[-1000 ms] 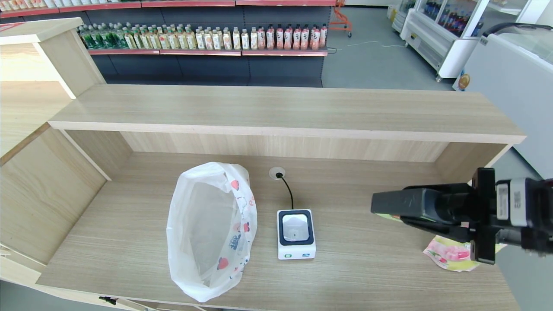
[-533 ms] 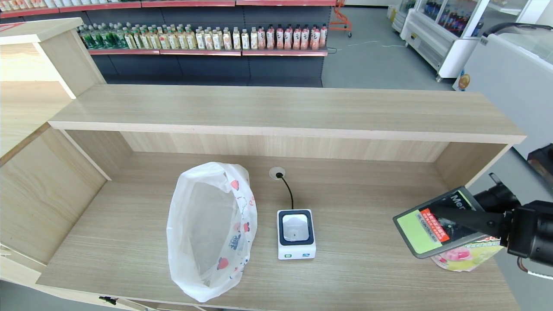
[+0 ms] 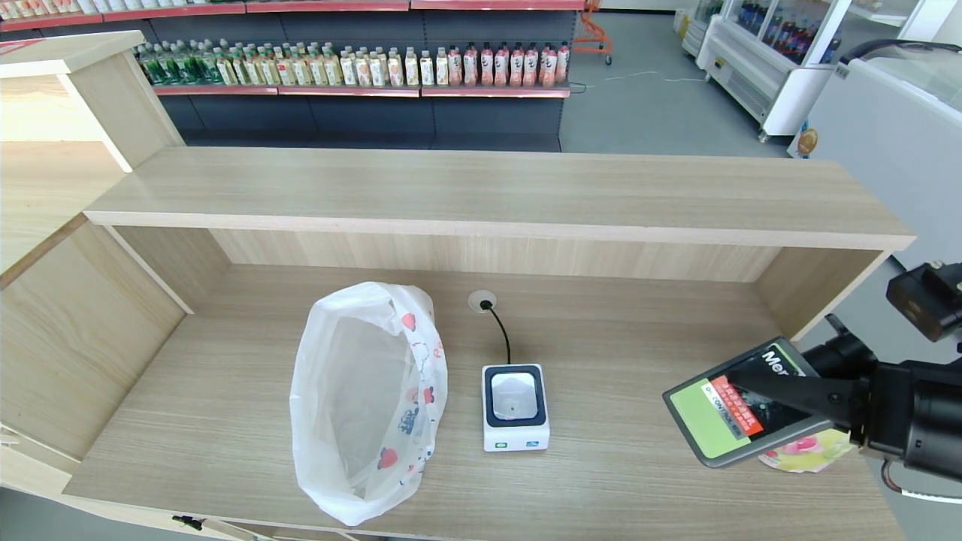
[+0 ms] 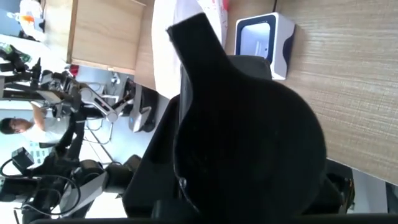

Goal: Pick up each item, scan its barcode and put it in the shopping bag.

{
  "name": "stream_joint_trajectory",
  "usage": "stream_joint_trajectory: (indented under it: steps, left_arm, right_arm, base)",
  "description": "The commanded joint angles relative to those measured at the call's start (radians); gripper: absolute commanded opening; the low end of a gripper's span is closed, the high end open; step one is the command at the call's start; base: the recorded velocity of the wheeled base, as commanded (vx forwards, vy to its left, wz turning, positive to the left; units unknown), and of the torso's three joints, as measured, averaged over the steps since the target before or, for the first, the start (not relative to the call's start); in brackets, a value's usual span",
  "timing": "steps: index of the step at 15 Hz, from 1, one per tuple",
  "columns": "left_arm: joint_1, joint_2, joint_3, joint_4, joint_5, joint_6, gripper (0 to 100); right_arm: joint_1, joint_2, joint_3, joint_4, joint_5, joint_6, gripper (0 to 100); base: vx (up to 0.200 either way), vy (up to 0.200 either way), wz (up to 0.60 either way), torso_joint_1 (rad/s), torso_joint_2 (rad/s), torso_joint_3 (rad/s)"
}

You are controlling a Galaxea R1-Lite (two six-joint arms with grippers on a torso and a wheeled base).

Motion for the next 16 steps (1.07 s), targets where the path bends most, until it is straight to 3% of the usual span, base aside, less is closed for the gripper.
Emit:
stream_joint_trajectory:
  steps: [1, 4, 9, 12, 16]
  left_arm:
    - [0.0, 0.0, 0.0, 0.0, 0.001, 0.0, 100]
    - [0.0, 0.0, 0.0, 0.0, 0.001, -0.002, 100]
    - [0.0, 0.0, 0.0, 0.0, 0.001, -0.006, 100]
    - [0.0, 0.0, 0.0, 0.0, 0.001, -0.005, 100]
    - [0.0, 0.0, 0.0, 0.0, 0.001, -0.003, 100]
  right_arm:
    - [0.005, 0.006, 0.007, 0.003, 0.0, -0.002, 0]
    - [0.005, 0.001, 0.03, 0.003, -0.033, -0.017, 0]
    - [0.005, 0.027, 0.02, 0.001, -0.037, -0.017, 0]
    - [0.005, 0.101, 0.028, -0.004, -0.105, -0.095, 0]
    - [0.005, 0.353, 0.005, -0.229, -0.224, -0.137, 0]
  base:
    - [0.0, 0.0, 0.0, 0.0, 0.0, 0.0]
    - [0.0, 0.0, 0.0, 0.0, 0.0, 0.0]
    - [0.0, 0.2, 0.0, 0.004, 0.0, 0.001]
    - [0.0, 0.133, 0.0, 0.003, 0.0, 0.0]
    - [0.0, 0.0, 0.0, 0.0, 0.0, 0.0]
